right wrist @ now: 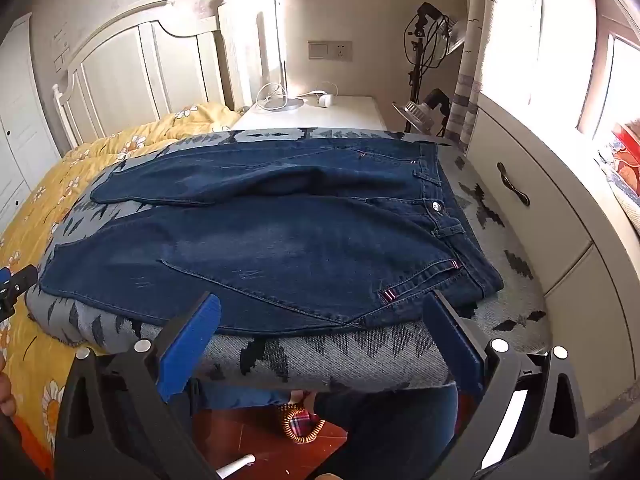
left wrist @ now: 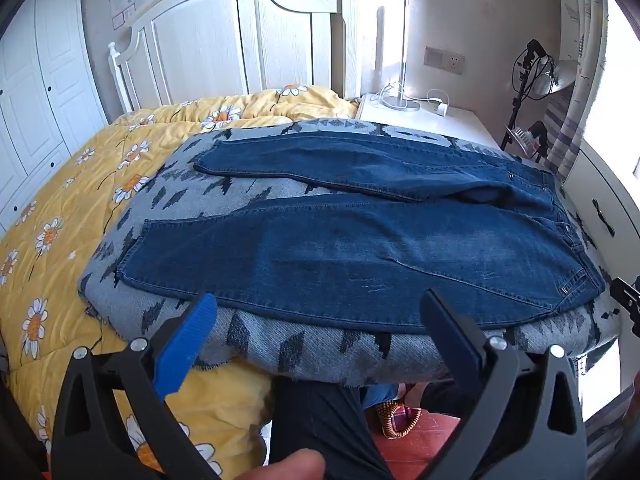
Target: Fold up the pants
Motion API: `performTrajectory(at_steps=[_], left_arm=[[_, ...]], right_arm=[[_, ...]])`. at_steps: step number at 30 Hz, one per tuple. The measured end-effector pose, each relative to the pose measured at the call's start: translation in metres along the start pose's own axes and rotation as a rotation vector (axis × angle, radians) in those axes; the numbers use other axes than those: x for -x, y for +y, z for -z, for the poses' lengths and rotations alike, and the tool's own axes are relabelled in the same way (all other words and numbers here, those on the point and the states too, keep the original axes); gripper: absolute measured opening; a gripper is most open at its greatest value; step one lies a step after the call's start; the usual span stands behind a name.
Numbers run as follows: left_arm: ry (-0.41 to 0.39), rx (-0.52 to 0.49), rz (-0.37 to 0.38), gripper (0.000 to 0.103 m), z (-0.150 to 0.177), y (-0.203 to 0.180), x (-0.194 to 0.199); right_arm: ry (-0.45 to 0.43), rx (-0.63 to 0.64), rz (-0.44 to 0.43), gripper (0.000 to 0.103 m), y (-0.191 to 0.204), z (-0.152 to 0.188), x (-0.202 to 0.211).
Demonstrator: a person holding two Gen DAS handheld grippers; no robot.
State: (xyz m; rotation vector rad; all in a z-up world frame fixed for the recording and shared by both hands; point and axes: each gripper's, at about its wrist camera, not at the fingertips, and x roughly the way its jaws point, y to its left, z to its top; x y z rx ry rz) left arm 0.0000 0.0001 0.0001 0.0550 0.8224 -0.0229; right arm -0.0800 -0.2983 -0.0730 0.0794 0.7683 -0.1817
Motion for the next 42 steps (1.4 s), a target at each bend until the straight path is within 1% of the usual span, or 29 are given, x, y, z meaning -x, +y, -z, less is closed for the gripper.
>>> performTrajectory(at_steps=[6,7,9,10,13,32,42], left_arm=[[0.003,-0.008,0.013,0.101,-0.0011,-0.0035,-0.0006],[0.003,-0.004,0.015,0.101,-0.0070,0.0021,-0.0026],[-0.006,-0.004,0.012,0.101,-0.0093,-0.0021,0.0045],[-0.010,0.005,0.022,0.101,-0.0052,0.0026,0.0029],[-0.009,0.006,0.026,0.101,-0.0056,0.0012,0.0017],[-0.012,0.011,0.025,0.101,-0.0056,-0.0009,0.0039],[-0.012,0.011,0.025,0.101,-0.0055,-0.0005,0.0038]], right_arm=[[-0.006,-0.014,-0.003,0.098,-0.0061,-0.0022,0.0004],[-0.007,-0.012,-0.003,0.098,-0.0035,-0.0045,0.0029],[-0.004,0.010,0.009,0.098,0.0015,-0.0037,0.0020],[-0.003,0.010,0.006,0.098,0.0007,-0.0037,0.0023],[-0.004,0.010,0.004,0.098,-0.0002,-0.0042,0.0011],[-0.003,0.008,-0.009,0.098,-0.0013,-0.0036,0.0013],[0.002,0.023,0.006,0.098,-0.0011,-0.0014,-0.0004]])
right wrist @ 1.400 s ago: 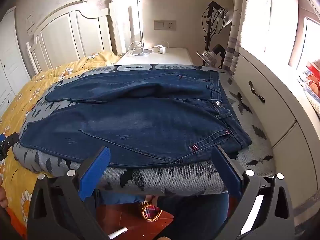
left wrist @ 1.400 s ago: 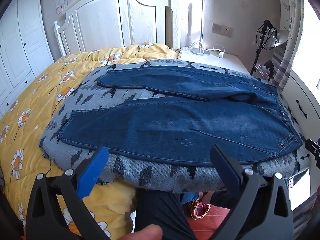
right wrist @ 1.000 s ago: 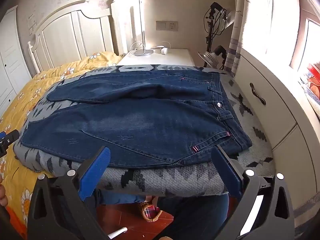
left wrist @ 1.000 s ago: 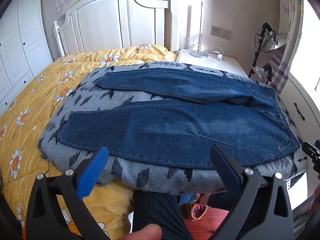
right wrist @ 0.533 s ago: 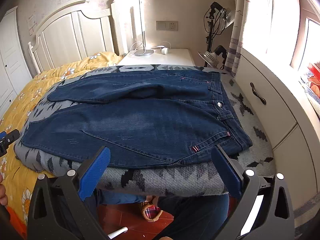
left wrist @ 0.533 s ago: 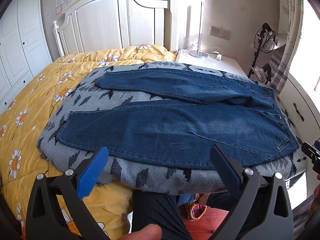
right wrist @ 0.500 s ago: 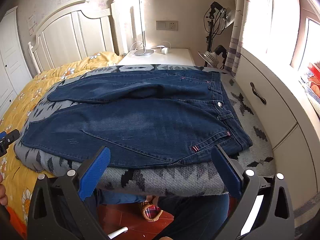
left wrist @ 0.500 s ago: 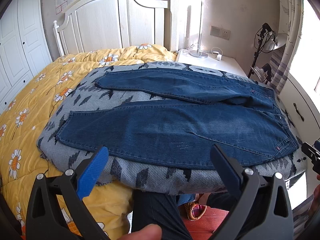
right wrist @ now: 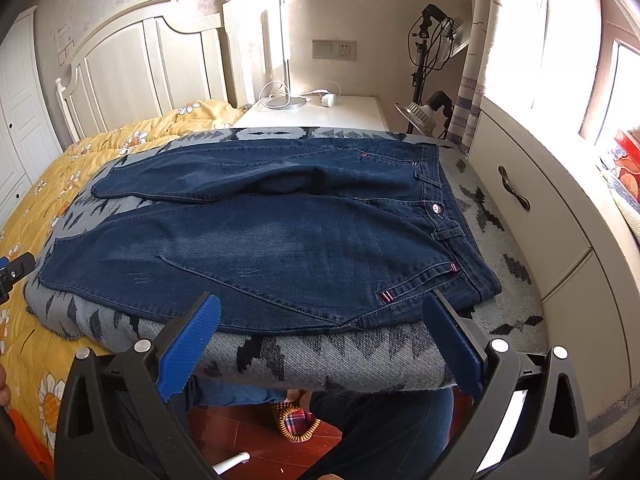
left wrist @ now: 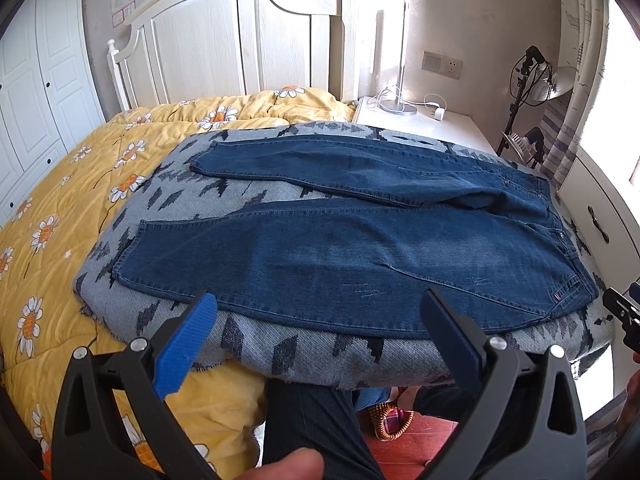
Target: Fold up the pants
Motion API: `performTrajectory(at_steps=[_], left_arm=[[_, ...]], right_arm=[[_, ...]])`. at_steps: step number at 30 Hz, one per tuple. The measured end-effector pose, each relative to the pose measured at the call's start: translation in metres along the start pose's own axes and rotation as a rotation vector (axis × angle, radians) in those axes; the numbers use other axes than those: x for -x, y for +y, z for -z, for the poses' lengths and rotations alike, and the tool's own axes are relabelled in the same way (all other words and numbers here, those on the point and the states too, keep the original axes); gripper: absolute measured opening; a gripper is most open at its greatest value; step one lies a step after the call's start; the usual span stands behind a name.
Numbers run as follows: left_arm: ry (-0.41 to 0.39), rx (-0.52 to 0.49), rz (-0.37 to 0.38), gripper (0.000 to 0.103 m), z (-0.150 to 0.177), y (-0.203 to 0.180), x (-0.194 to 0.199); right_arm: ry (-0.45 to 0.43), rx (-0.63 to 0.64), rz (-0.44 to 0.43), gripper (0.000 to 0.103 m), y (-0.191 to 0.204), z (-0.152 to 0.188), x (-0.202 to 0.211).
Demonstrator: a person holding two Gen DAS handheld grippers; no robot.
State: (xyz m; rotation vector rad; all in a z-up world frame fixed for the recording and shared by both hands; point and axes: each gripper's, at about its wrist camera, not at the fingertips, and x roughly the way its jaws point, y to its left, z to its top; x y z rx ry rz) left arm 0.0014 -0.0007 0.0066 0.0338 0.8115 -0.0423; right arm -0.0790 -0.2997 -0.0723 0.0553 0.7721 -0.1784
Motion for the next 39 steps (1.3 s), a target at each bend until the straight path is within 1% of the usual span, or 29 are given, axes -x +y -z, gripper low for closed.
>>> performTrajectory(at_steps=[13,28,39], left_arm=[[0.002,0.000,0.000,0.101,0.0008,0.0006,-0.0010],[0.011,0.008,-0.001,0.101,0.0069,0.0025,-0.0054],[0.025,0.014,-0.001,0.101,0.0068,0.0019,-0.0101]], right_arm=[[0.005,-0.013,-0.013,0.098,-0.0018,0.0021,-0.0001],[0.013,0.007,0.000,0.098,0.0032,0.0035,-0.0042],[0.023,-0.008,-0.016,0.098,-0.0003,0.0042,-0.0058]])
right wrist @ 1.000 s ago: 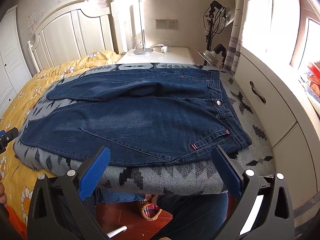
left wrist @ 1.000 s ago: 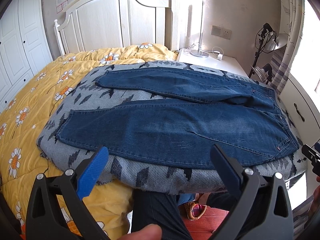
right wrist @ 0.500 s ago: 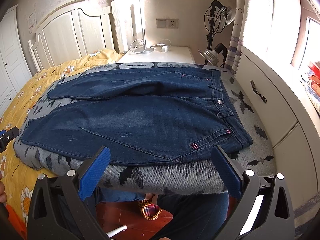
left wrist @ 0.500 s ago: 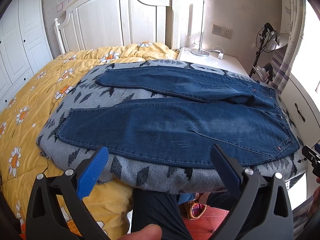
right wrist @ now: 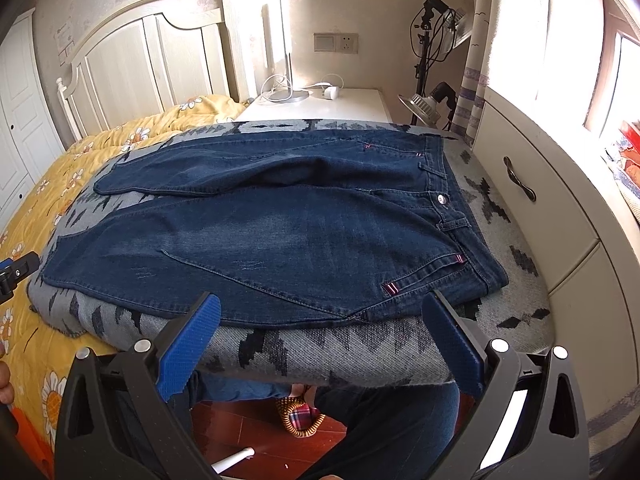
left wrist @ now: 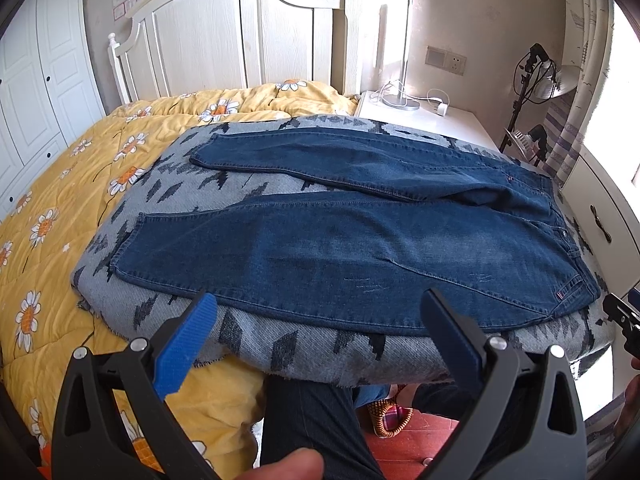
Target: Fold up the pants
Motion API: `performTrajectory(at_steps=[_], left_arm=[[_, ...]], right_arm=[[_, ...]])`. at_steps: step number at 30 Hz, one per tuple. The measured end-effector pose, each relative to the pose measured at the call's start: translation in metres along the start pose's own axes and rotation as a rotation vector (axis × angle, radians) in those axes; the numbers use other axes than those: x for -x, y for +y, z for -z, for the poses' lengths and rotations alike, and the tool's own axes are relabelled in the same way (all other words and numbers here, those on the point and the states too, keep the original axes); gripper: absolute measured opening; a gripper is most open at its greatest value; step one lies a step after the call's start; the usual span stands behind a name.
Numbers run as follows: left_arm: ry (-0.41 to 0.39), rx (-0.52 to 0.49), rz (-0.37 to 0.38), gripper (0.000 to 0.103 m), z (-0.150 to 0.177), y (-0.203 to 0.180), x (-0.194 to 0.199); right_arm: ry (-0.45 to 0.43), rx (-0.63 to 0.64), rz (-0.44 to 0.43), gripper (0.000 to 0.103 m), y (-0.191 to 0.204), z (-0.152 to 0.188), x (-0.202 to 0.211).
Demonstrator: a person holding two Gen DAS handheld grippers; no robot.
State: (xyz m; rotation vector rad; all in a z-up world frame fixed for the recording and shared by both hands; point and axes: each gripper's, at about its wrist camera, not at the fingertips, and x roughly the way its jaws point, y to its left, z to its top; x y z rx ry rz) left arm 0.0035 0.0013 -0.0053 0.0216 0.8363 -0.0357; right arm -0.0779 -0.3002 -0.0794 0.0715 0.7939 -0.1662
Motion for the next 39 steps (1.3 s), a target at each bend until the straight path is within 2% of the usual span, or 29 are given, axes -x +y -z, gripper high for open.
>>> performTrajectory(at_steps=[14,17,20,23,25,28,32,35,39], left_arm=[[0.016,0.004,0.002,0.101,0.000,-0.001,-0.007],[0.032,0.017,0.013,0.102,0.001,0.002,-0.017],[0.050,0.058,0.054,0.101,0.002,0.012,-0.032],[0.066,0.116,0.103,0.101,0.001,0.023,-0.047],[0.065,0.133,0.114,0.101,-0.002,0.027,-0.054],[0.073,0.144,0.132,0.101,-0.008,0.031,-0.064],[0.130,0.172,0.155,0.101,-0.013,0.037,-0.081],[0.169,0.203,0.147,0.101,-0.016,0.040,-0.096],[0.200,0.205,0.101,0.101,-0.023,0.041,-0.112]], right_arm=[[0.021,0.000,-0.011,0.098,0.001,0.001,-0.009],[0.064,-0.033,-0.085,0.098,-0.007,-0.004,-0.022],[0.104,-0.078,-0.154,0.098,-0.026,-0.017,-0.042],[0.133,-0.114,-0.145,0.098,-0.061,-0.049,-0.074],[0.155,-0.106,-0.102,0.098,-0.087,-0.078,-0.104],[0.222,-0.107,-0.027,0.098,-0.134,-0.126,-0.164],[0.305,-0.148,0.065,0.096,-0.201,-0.188,-0.247],[0.326,-0.040,0.141,0.090,-0.219,-0.226,-0.295],[0.384,0.088,0.163,0.083,-0.226,-0.253,-0.351]])
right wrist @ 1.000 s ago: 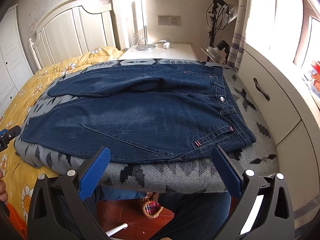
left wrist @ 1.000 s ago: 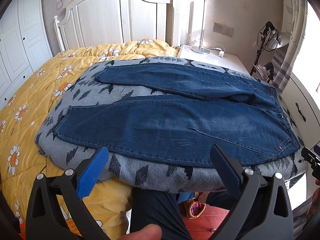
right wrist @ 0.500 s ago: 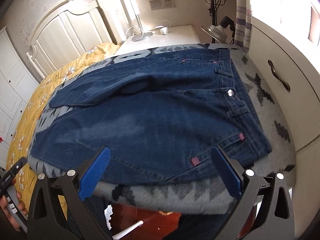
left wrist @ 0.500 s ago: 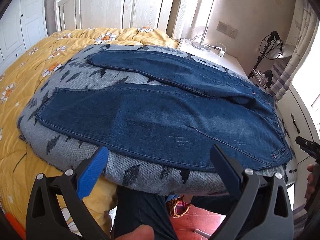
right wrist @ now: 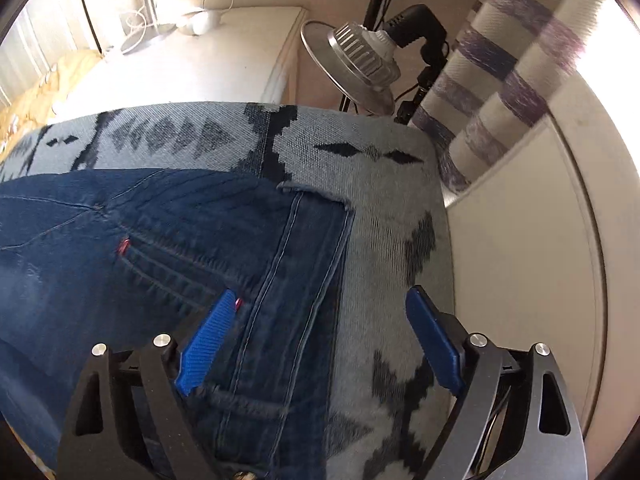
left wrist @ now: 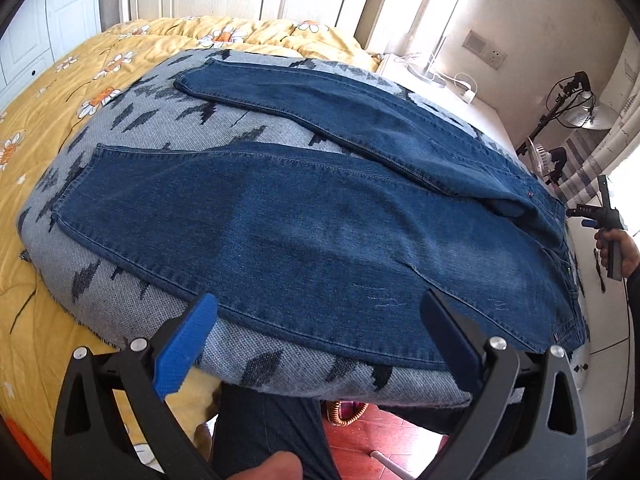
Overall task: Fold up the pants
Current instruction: 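Grasp the jeans waistband corner with the right gripper while the left gripper grasps the leg hems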
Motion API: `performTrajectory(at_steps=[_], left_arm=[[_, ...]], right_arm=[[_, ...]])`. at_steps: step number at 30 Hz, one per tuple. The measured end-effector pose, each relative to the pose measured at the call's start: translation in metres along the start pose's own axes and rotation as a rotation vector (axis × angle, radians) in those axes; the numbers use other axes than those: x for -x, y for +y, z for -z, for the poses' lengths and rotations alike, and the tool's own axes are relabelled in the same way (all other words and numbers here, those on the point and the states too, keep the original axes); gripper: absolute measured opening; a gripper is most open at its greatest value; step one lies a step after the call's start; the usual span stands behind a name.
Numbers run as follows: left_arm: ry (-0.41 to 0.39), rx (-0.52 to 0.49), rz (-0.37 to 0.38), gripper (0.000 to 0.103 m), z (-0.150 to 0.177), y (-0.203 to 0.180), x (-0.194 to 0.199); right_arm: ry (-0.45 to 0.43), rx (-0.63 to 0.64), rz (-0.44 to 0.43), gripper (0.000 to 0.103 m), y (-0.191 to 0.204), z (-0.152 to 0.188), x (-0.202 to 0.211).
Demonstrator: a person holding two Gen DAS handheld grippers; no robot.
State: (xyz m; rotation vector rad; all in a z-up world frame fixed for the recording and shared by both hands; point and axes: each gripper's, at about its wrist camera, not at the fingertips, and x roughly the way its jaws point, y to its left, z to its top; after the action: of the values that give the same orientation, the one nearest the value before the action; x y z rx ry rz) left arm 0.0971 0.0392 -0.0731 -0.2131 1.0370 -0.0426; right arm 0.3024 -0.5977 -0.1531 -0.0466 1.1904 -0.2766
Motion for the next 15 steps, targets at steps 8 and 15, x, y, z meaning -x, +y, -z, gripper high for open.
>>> performTrajectory(at_steps=[8,15], left_arm=[[0.042,-0.006,-0.046,0.101,-0.015,-0.009,-0.026],[0.021,-0.047,-0.061,0.101,-0.030,-0.015,-0.035]], right_arm=[[0.075,0.141,-0.052,0.059,0.002,-0.031,-0.056],[-0.028,0.102,-0.107,0.017,-0.001,-0.047,-0.034]])
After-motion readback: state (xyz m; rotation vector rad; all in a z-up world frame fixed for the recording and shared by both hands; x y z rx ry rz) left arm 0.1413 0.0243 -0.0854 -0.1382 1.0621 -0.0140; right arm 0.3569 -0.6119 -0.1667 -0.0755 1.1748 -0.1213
